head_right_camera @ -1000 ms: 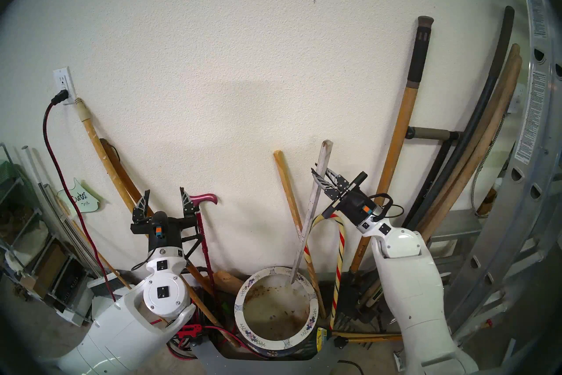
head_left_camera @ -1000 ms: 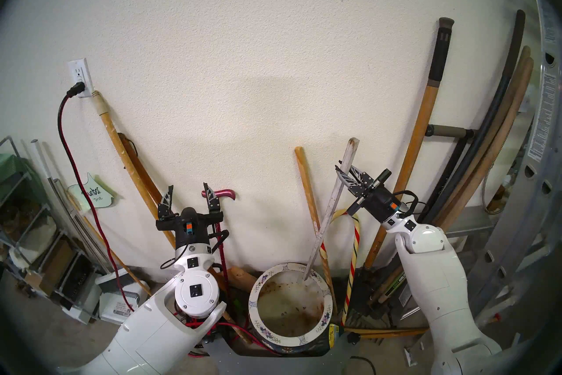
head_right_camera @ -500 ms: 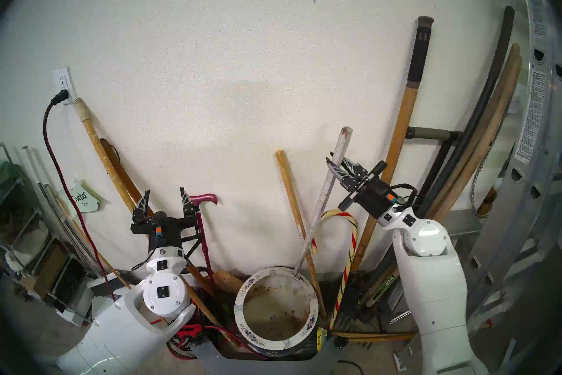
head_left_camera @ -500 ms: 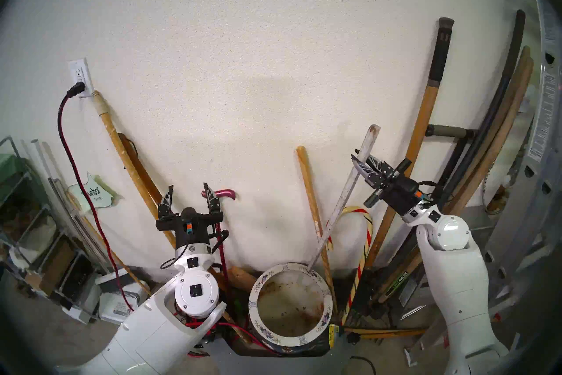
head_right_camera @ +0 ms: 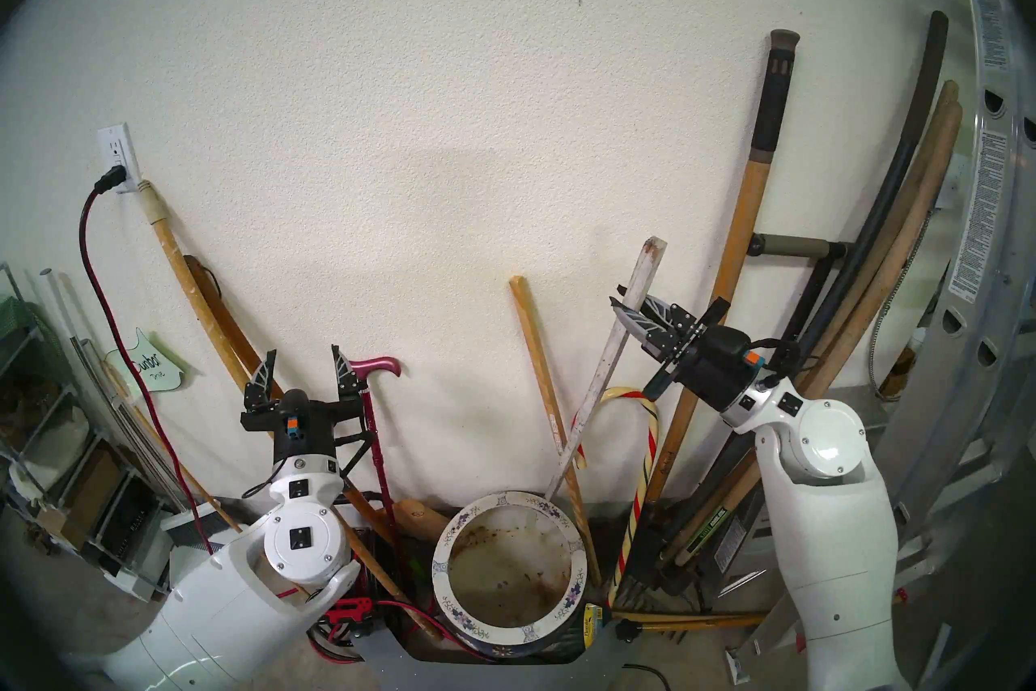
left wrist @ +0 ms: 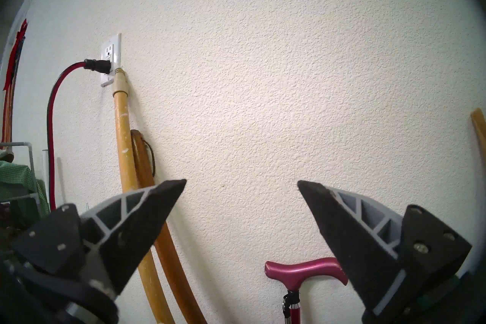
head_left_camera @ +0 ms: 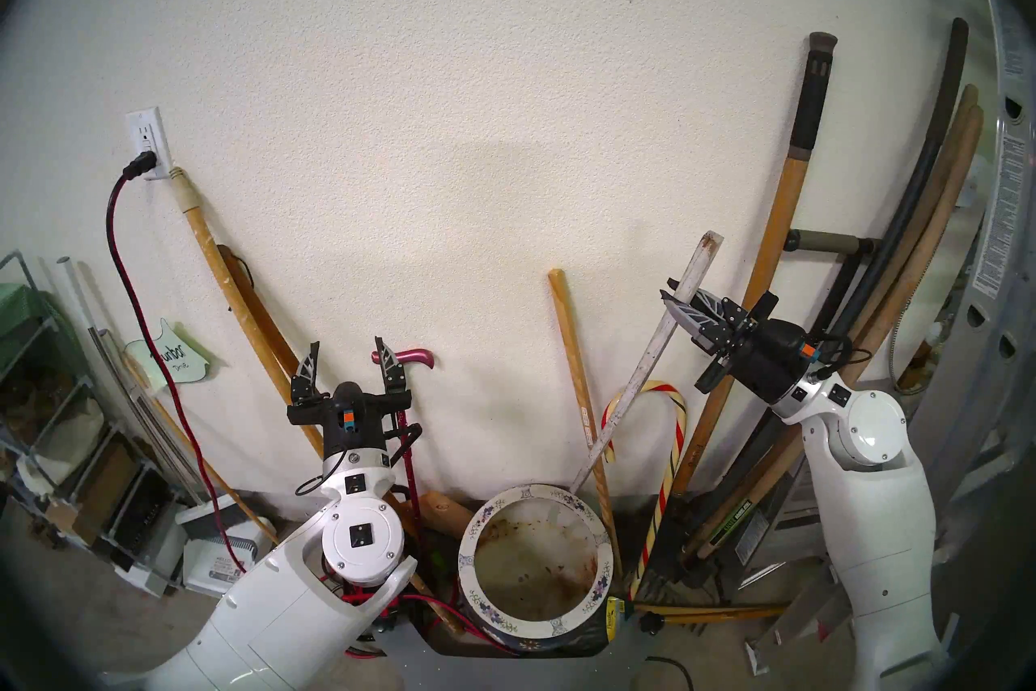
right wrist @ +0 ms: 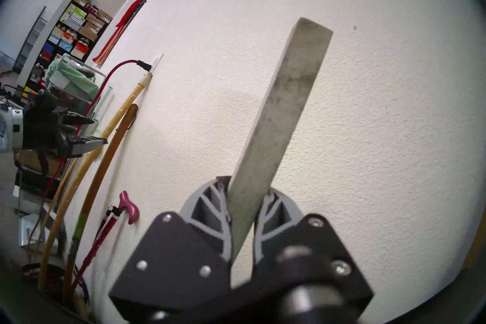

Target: Take wooden sticks or brooms out of the pot

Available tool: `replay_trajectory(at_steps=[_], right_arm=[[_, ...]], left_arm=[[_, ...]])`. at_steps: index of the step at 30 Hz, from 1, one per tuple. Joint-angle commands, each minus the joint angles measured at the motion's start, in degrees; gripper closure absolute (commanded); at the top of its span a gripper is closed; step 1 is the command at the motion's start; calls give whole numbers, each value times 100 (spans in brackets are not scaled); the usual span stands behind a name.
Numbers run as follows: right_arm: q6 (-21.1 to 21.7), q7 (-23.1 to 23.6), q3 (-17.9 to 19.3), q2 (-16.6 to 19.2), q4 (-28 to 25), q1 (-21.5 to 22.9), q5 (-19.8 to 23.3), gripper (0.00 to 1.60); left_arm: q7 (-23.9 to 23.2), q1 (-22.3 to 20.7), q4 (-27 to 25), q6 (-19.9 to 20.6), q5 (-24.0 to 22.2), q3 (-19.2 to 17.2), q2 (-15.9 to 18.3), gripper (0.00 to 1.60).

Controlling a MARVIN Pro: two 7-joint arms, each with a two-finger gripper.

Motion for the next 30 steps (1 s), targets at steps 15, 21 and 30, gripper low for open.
replay_trajectory(at_steps=[15, 21, 30], right_arm=[[1806, 817, 1043, 748, -839, -1271, 578, 160], [2405, 1135, 1461, 951, -1068, -1631, 804, 160], [3426, 1329, 1808, 1226, -1156, -2109, 1283, 160]], left_arm=[[20, -27, -6, 0, -2, 26, 28, 0], [32, -36, -6, 0, -6, 40, 40, 0], [56, -50, -4, 0, -10, 64, 59, 0]])
